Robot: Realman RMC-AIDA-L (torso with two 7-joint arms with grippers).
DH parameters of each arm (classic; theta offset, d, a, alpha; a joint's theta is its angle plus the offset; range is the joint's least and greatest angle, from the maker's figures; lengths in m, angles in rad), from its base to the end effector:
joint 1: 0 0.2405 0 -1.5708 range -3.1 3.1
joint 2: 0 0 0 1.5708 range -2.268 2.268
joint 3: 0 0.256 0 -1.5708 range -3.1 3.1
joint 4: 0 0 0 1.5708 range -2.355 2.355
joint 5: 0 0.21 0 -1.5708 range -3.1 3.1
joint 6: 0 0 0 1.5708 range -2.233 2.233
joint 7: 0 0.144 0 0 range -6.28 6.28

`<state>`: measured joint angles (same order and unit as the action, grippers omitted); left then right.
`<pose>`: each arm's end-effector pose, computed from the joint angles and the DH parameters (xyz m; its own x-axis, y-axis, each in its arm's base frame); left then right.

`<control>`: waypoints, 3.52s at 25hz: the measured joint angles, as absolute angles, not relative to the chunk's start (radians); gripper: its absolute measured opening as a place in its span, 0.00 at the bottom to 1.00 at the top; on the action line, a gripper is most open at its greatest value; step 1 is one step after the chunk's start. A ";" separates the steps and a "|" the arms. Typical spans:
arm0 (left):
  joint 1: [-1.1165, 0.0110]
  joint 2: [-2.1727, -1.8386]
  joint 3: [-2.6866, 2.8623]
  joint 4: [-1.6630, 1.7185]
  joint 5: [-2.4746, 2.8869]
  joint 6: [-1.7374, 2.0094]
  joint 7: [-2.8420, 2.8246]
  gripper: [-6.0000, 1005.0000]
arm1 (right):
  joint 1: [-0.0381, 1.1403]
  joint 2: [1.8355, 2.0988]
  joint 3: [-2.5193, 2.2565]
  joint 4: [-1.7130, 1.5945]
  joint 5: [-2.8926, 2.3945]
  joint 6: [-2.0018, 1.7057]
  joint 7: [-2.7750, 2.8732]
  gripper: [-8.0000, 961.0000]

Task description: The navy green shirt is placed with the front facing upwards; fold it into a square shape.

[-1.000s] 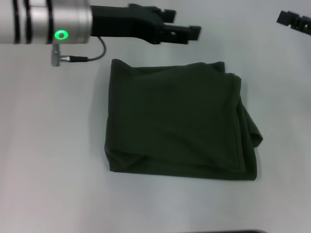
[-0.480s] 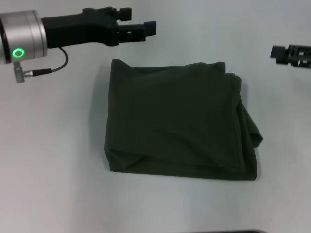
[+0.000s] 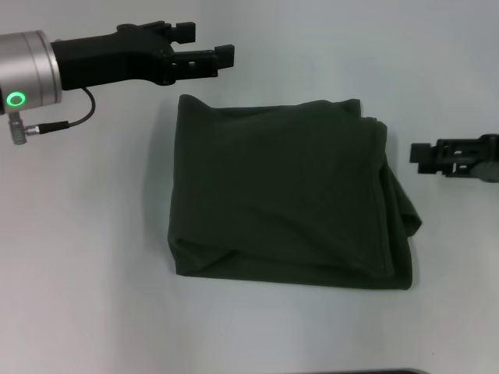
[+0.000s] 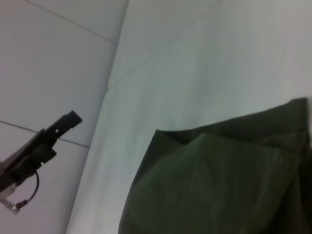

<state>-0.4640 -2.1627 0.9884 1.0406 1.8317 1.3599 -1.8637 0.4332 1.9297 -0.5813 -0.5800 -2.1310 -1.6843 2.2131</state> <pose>-0.1944 0.3573 0.0043 0.6927 0.4410 0.5707 0.6058 -0.7852 -0.1285 0.3284 0.2892 0.0500 0.0990 -0.9213 -0.3761 -0.9502 -0.1997 0.2391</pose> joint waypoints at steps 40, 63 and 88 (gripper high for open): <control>-0.464 -2.161 0.945 0.996 1.828 1.351 -1.831 0.90 | 0.538 2.018 -0.645 -0.451 -2.191 -1.426 2.226 0.75; -0.467 -2.160 0.945 0.994 1.827 1.351 -1.836 0.90 | 0.535 2.008 -0.594 -0.474 -2.169 -1.501 2.190 0.05; -0.477 -2.160 0.945 0.994 1.828 1.351 -1.852 0.90 | 0.514 1.981 -0.581 -0.583 -2.144 -1.617 2.228 0.05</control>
<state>-0.4769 -2.1598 0.9449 0.9940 1.8277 1.3514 -1.8517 0.5145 1.9813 -0.5806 -0.5833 -2.1436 -1.6171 2.2285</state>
